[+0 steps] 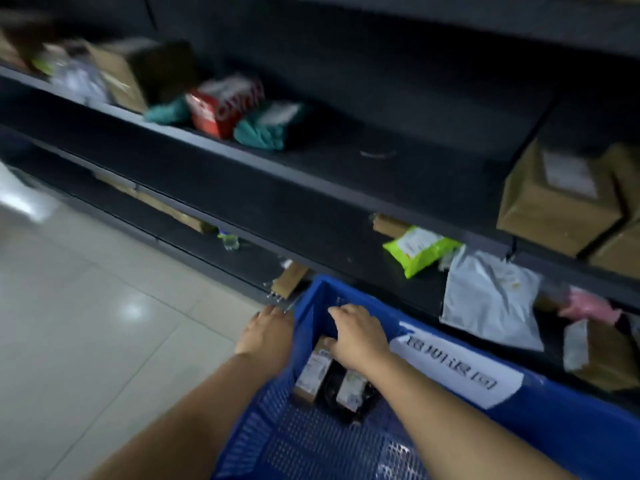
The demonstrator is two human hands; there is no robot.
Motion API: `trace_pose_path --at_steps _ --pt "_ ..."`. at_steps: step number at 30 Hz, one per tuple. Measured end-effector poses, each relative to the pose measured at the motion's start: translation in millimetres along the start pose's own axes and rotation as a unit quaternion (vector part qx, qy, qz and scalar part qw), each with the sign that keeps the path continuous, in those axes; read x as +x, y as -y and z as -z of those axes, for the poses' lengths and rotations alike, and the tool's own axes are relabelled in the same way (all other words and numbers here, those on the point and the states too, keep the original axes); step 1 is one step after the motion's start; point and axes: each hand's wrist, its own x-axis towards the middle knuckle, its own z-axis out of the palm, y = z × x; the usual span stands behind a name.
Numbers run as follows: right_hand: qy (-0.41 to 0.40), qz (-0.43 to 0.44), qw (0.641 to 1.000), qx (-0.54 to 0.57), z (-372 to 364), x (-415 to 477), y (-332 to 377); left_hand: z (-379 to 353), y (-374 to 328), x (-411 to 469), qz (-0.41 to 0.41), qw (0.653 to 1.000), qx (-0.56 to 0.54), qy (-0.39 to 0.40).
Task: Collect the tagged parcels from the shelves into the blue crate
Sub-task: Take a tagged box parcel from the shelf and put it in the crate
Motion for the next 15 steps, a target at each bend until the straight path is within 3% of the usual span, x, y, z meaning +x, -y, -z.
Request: trace_pose_path --at_steps 8,15 --pt "-0.077 0.097 0.991 -0.04 117 -10 126 116 92 -66 0.058 0.99 0.001 -0.129" --pt "-0.111 0.114 0.986 -0.058 184 5 250 196 207 -109 0.081 0.975 0.02 -0.206"
